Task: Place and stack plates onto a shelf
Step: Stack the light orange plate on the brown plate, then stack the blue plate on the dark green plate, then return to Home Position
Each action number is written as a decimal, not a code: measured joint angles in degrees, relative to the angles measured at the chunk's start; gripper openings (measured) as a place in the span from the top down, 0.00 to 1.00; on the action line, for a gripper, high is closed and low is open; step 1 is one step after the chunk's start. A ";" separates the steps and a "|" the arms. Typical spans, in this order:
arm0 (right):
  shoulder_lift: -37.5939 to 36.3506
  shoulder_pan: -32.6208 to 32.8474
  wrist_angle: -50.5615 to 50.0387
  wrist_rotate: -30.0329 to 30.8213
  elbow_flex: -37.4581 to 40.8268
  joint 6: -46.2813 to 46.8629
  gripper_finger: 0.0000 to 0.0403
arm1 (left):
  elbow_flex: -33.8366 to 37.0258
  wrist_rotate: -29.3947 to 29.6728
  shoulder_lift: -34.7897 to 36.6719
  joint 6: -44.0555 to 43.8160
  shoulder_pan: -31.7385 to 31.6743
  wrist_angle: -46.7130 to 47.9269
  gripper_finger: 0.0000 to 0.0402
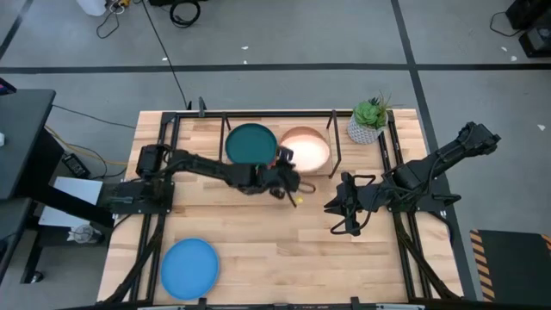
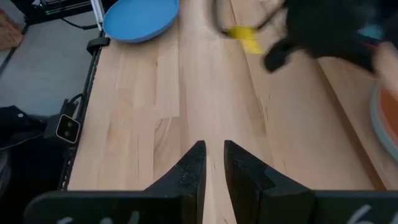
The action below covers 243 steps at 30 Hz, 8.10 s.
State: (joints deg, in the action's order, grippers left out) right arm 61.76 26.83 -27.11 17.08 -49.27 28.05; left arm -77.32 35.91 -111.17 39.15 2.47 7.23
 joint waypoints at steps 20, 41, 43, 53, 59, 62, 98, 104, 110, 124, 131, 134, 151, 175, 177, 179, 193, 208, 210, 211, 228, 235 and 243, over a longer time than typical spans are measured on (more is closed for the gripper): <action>0.00 0.00 -0.46 -0.02 0.01 -0.12 0.84 | 0.03 -10.23 1.49 -0.98 -3.40 -1.32 0.57; 0.02 3.58 4.25 4.22 5.81 -2.65 0.84 | 0.02 -42.62 9.03 -26.33 3.27 20.04 0.57; 0.02 3.61 7.08 5.47 7.11 -4.96 0.84 | 0.04 -43.92 9.58 -32.55 5.44 22.94 0.57; 0.02 3.65 29.63 4.44 14.67 -24.65 0.84 | 0.04 -40.17 9.94 -62.45 17.64 33.03 0.57; 0.02 2.75 46.13 4.44 21.55 -32.31 0.84 | 0.04 -33.07 9.92 -78.14 24.93 36.04 0.57; 0.02 2.50 50.24 4.38 24.00 -32.83 0.84 | 0.04 -28.32 9.92 -90.71 27.62 36.71 0.57; 5.75 -3.08 52.39 -1.88 24.75 -48.63 0.84 | -2.97 -36.55 0.16 -156.23 42.81 48.14 0.57; 5.75 -3.08 53.21 -1.78 24.75 -48.69 0.84 | -2.95 -37.50 -2.33 -154.17 41.71 47.91 0.57; 5.75 -3.08 53.19 -1.77 24.75 -48.85 0.84 | -2.93 -39.24 -4.18 -150.65 40.78 48.42 0.66; 5.75 -3.26 53.55 -1.80 24.75 -49.37 0.84 | -18.92 -28.01 -3.85 -121.97 40.06 50.43 0.95; 5.75 -4.08 54.74 -4.69 24.75 -48.84 0.84 | -27.45 -3.82 -3.81 -93.74 37.07 53.95 0.96; 5.75 -4.09 55.01 -5.35 24.75 -48.80 0.84 | -27.47 0.97 -3.81 -82.82 34.18 54.86 0.96; 5.75 -4.09 54.20 -5.33 24.75 -41.75 0.84 | -27.26 -6.83 -3.81 -53.30 10.03 67.96 0.96; 5.75 -3.23 53.17 -5.27 24.75 -41.59 0.84 | -18.36 -11.19 -4.40 -49.00 -5.04 64.35 0.88; 5.75 -3.23 53.21 -5.27 24.75 -41.65 0.84 | -18.37 -10.63 -4.36 -49.37 -4.37 63.14 0.83; 5.75 -3.23 53.21 -5.27 24.75 -41.67 0.84 | -18.84 -10.02 -4.13 -49.82 -3.58 63.06 0.78; 5.75 -3.21 51.44 -4.79 24.73 -40.42 0.84 | -20.91 -2.29 5.16 -52.02 5.31 58.94 0.64; -5.25 5.72 42.87 2.77 25.42 -37.16 0.89 | 18.75 -0.11 35.25 -53.64 19.79 12.30 0.65; -8.23 5.77 43.68 2.78 27.02 -36.67 0.91 | 23.19 0.72 38.62 -54.39 20.93 7.33 0.65; -9.72 5.76 44.20 2.78 28.20 -36.39 0.93 | 25.07 1.48 40.05 -54.78 21.40 5.97 0.65; -28.34 -2.69 46.72 0.37 41.39 -30.81 0.99 | 37.65 8.05 49.39 -50.93 25.44 -0.69 0.65; -32.72 -4.50 46.57 0.03 45.27 -27.50 0.99 | 44.83 8.86 55.12 -50.35 28.69 -6.14 0.65; -37.05 -6.34 46.55 0.70 48.93 -25.71 0.99 | 52.65 14.11 62.10 -50.46 34.69 -12.63 0.65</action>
State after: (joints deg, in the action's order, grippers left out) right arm 24.71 20.49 19.45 17.78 -0.34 2.34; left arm -24.67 50.02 -49.06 -11.31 37.16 -5.39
